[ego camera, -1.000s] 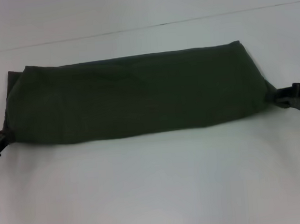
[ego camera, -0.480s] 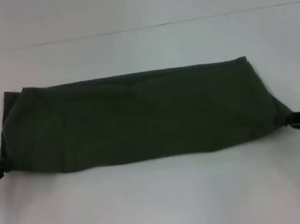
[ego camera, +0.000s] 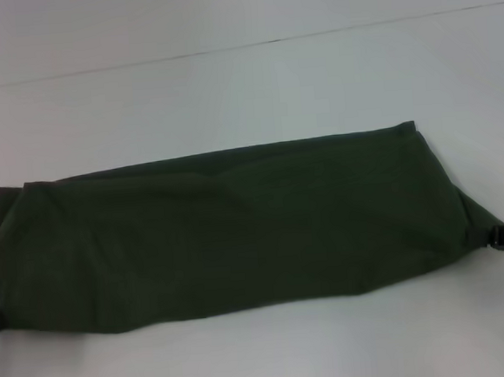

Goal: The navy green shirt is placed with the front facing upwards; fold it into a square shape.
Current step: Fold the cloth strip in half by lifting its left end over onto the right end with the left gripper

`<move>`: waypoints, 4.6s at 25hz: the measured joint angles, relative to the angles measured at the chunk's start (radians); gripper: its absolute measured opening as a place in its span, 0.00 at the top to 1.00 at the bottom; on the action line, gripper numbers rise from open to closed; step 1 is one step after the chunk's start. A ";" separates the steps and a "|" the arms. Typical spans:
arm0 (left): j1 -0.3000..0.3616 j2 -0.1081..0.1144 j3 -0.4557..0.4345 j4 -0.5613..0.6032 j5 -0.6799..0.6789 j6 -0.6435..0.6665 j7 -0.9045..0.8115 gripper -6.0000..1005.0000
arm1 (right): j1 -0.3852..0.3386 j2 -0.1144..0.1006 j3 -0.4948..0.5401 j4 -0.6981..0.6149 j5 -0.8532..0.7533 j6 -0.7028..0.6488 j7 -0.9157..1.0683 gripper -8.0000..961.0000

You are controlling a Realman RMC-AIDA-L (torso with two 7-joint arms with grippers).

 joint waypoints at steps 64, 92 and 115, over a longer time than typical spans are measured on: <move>0.027 0.024 -0.186 0.014 0.114 0.119 0.012 0.89 | -0.091 -0.024 0.185 -0.009 0.007 -0.101 -0.032 0.53; -0.233 0.131 -0.088 -0.127 0.238 -0.069 -0.197 0.06 | 0.090 -0.038 0.216 -0.009 0.062 -0.094 0.019 0.05; -0.248 0.130 -0.022 -0.165 0.361 -0.057 -0.256 0.07 | 0.081 -0.040 0.216 -0.009 0.062 -0.079 0.019 0.06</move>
